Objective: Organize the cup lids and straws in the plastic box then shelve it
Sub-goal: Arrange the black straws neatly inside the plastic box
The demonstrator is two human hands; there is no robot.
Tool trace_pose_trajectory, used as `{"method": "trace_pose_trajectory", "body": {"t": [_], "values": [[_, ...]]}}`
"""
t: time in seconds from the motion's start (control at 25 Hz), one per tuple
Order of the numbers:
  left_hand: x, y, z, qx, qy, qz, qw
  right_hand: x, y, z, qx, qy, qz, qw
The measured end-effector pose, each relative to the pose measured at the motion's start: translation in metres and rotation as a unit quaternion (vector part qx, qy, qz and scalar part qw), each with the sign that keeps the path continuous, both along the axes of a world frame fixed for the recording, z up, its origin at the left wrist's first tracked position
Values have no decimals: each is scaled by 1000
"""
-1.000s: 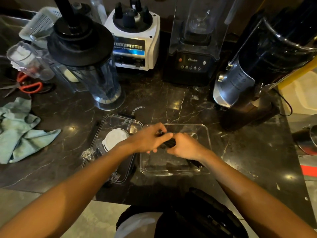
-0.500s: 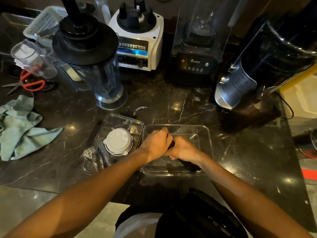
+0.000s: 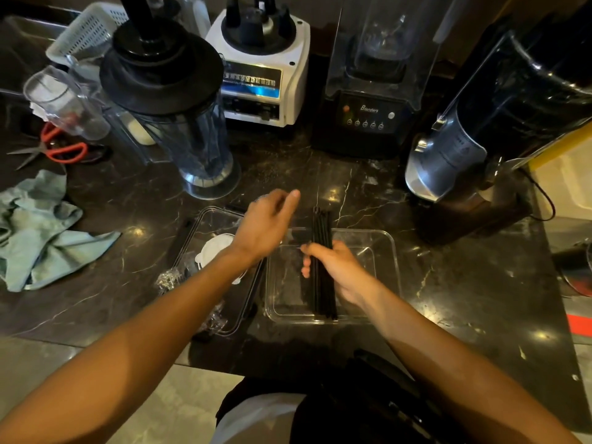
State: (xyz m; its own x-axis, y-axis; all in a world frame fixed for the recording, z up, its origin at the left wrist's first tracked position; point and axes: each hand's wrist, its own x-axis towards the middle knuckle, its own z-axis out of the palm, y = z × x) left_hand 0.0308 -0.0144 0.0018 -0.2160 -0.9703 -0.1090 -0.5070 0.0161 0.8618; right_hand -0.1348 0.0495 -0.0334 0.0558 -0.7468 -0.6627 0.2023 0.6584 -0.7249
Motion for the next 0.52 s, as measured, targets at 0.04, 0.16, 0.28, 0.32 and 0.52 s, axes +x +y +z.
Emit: {"method": "trace_pose_trajectory", "body": {"t": [0.04,0.16,0.28,0.32,0.52], "values": [[6,0,-2,15,6,13,1000,2,-1,1,15,-35,-28,999],[14,6,-15,57,11,25,998,11,-4,4,39,-93,-75,992],[13,17,-22,82,33,24,996,13,-4,2,53,-112,-84,989],[12,20,-23,91,39,19,995,11,-4,0,56,-114,-88,988],[15,22,-29,106,41,-3,993,13,0,-3,63,-90,-50,993]]}}
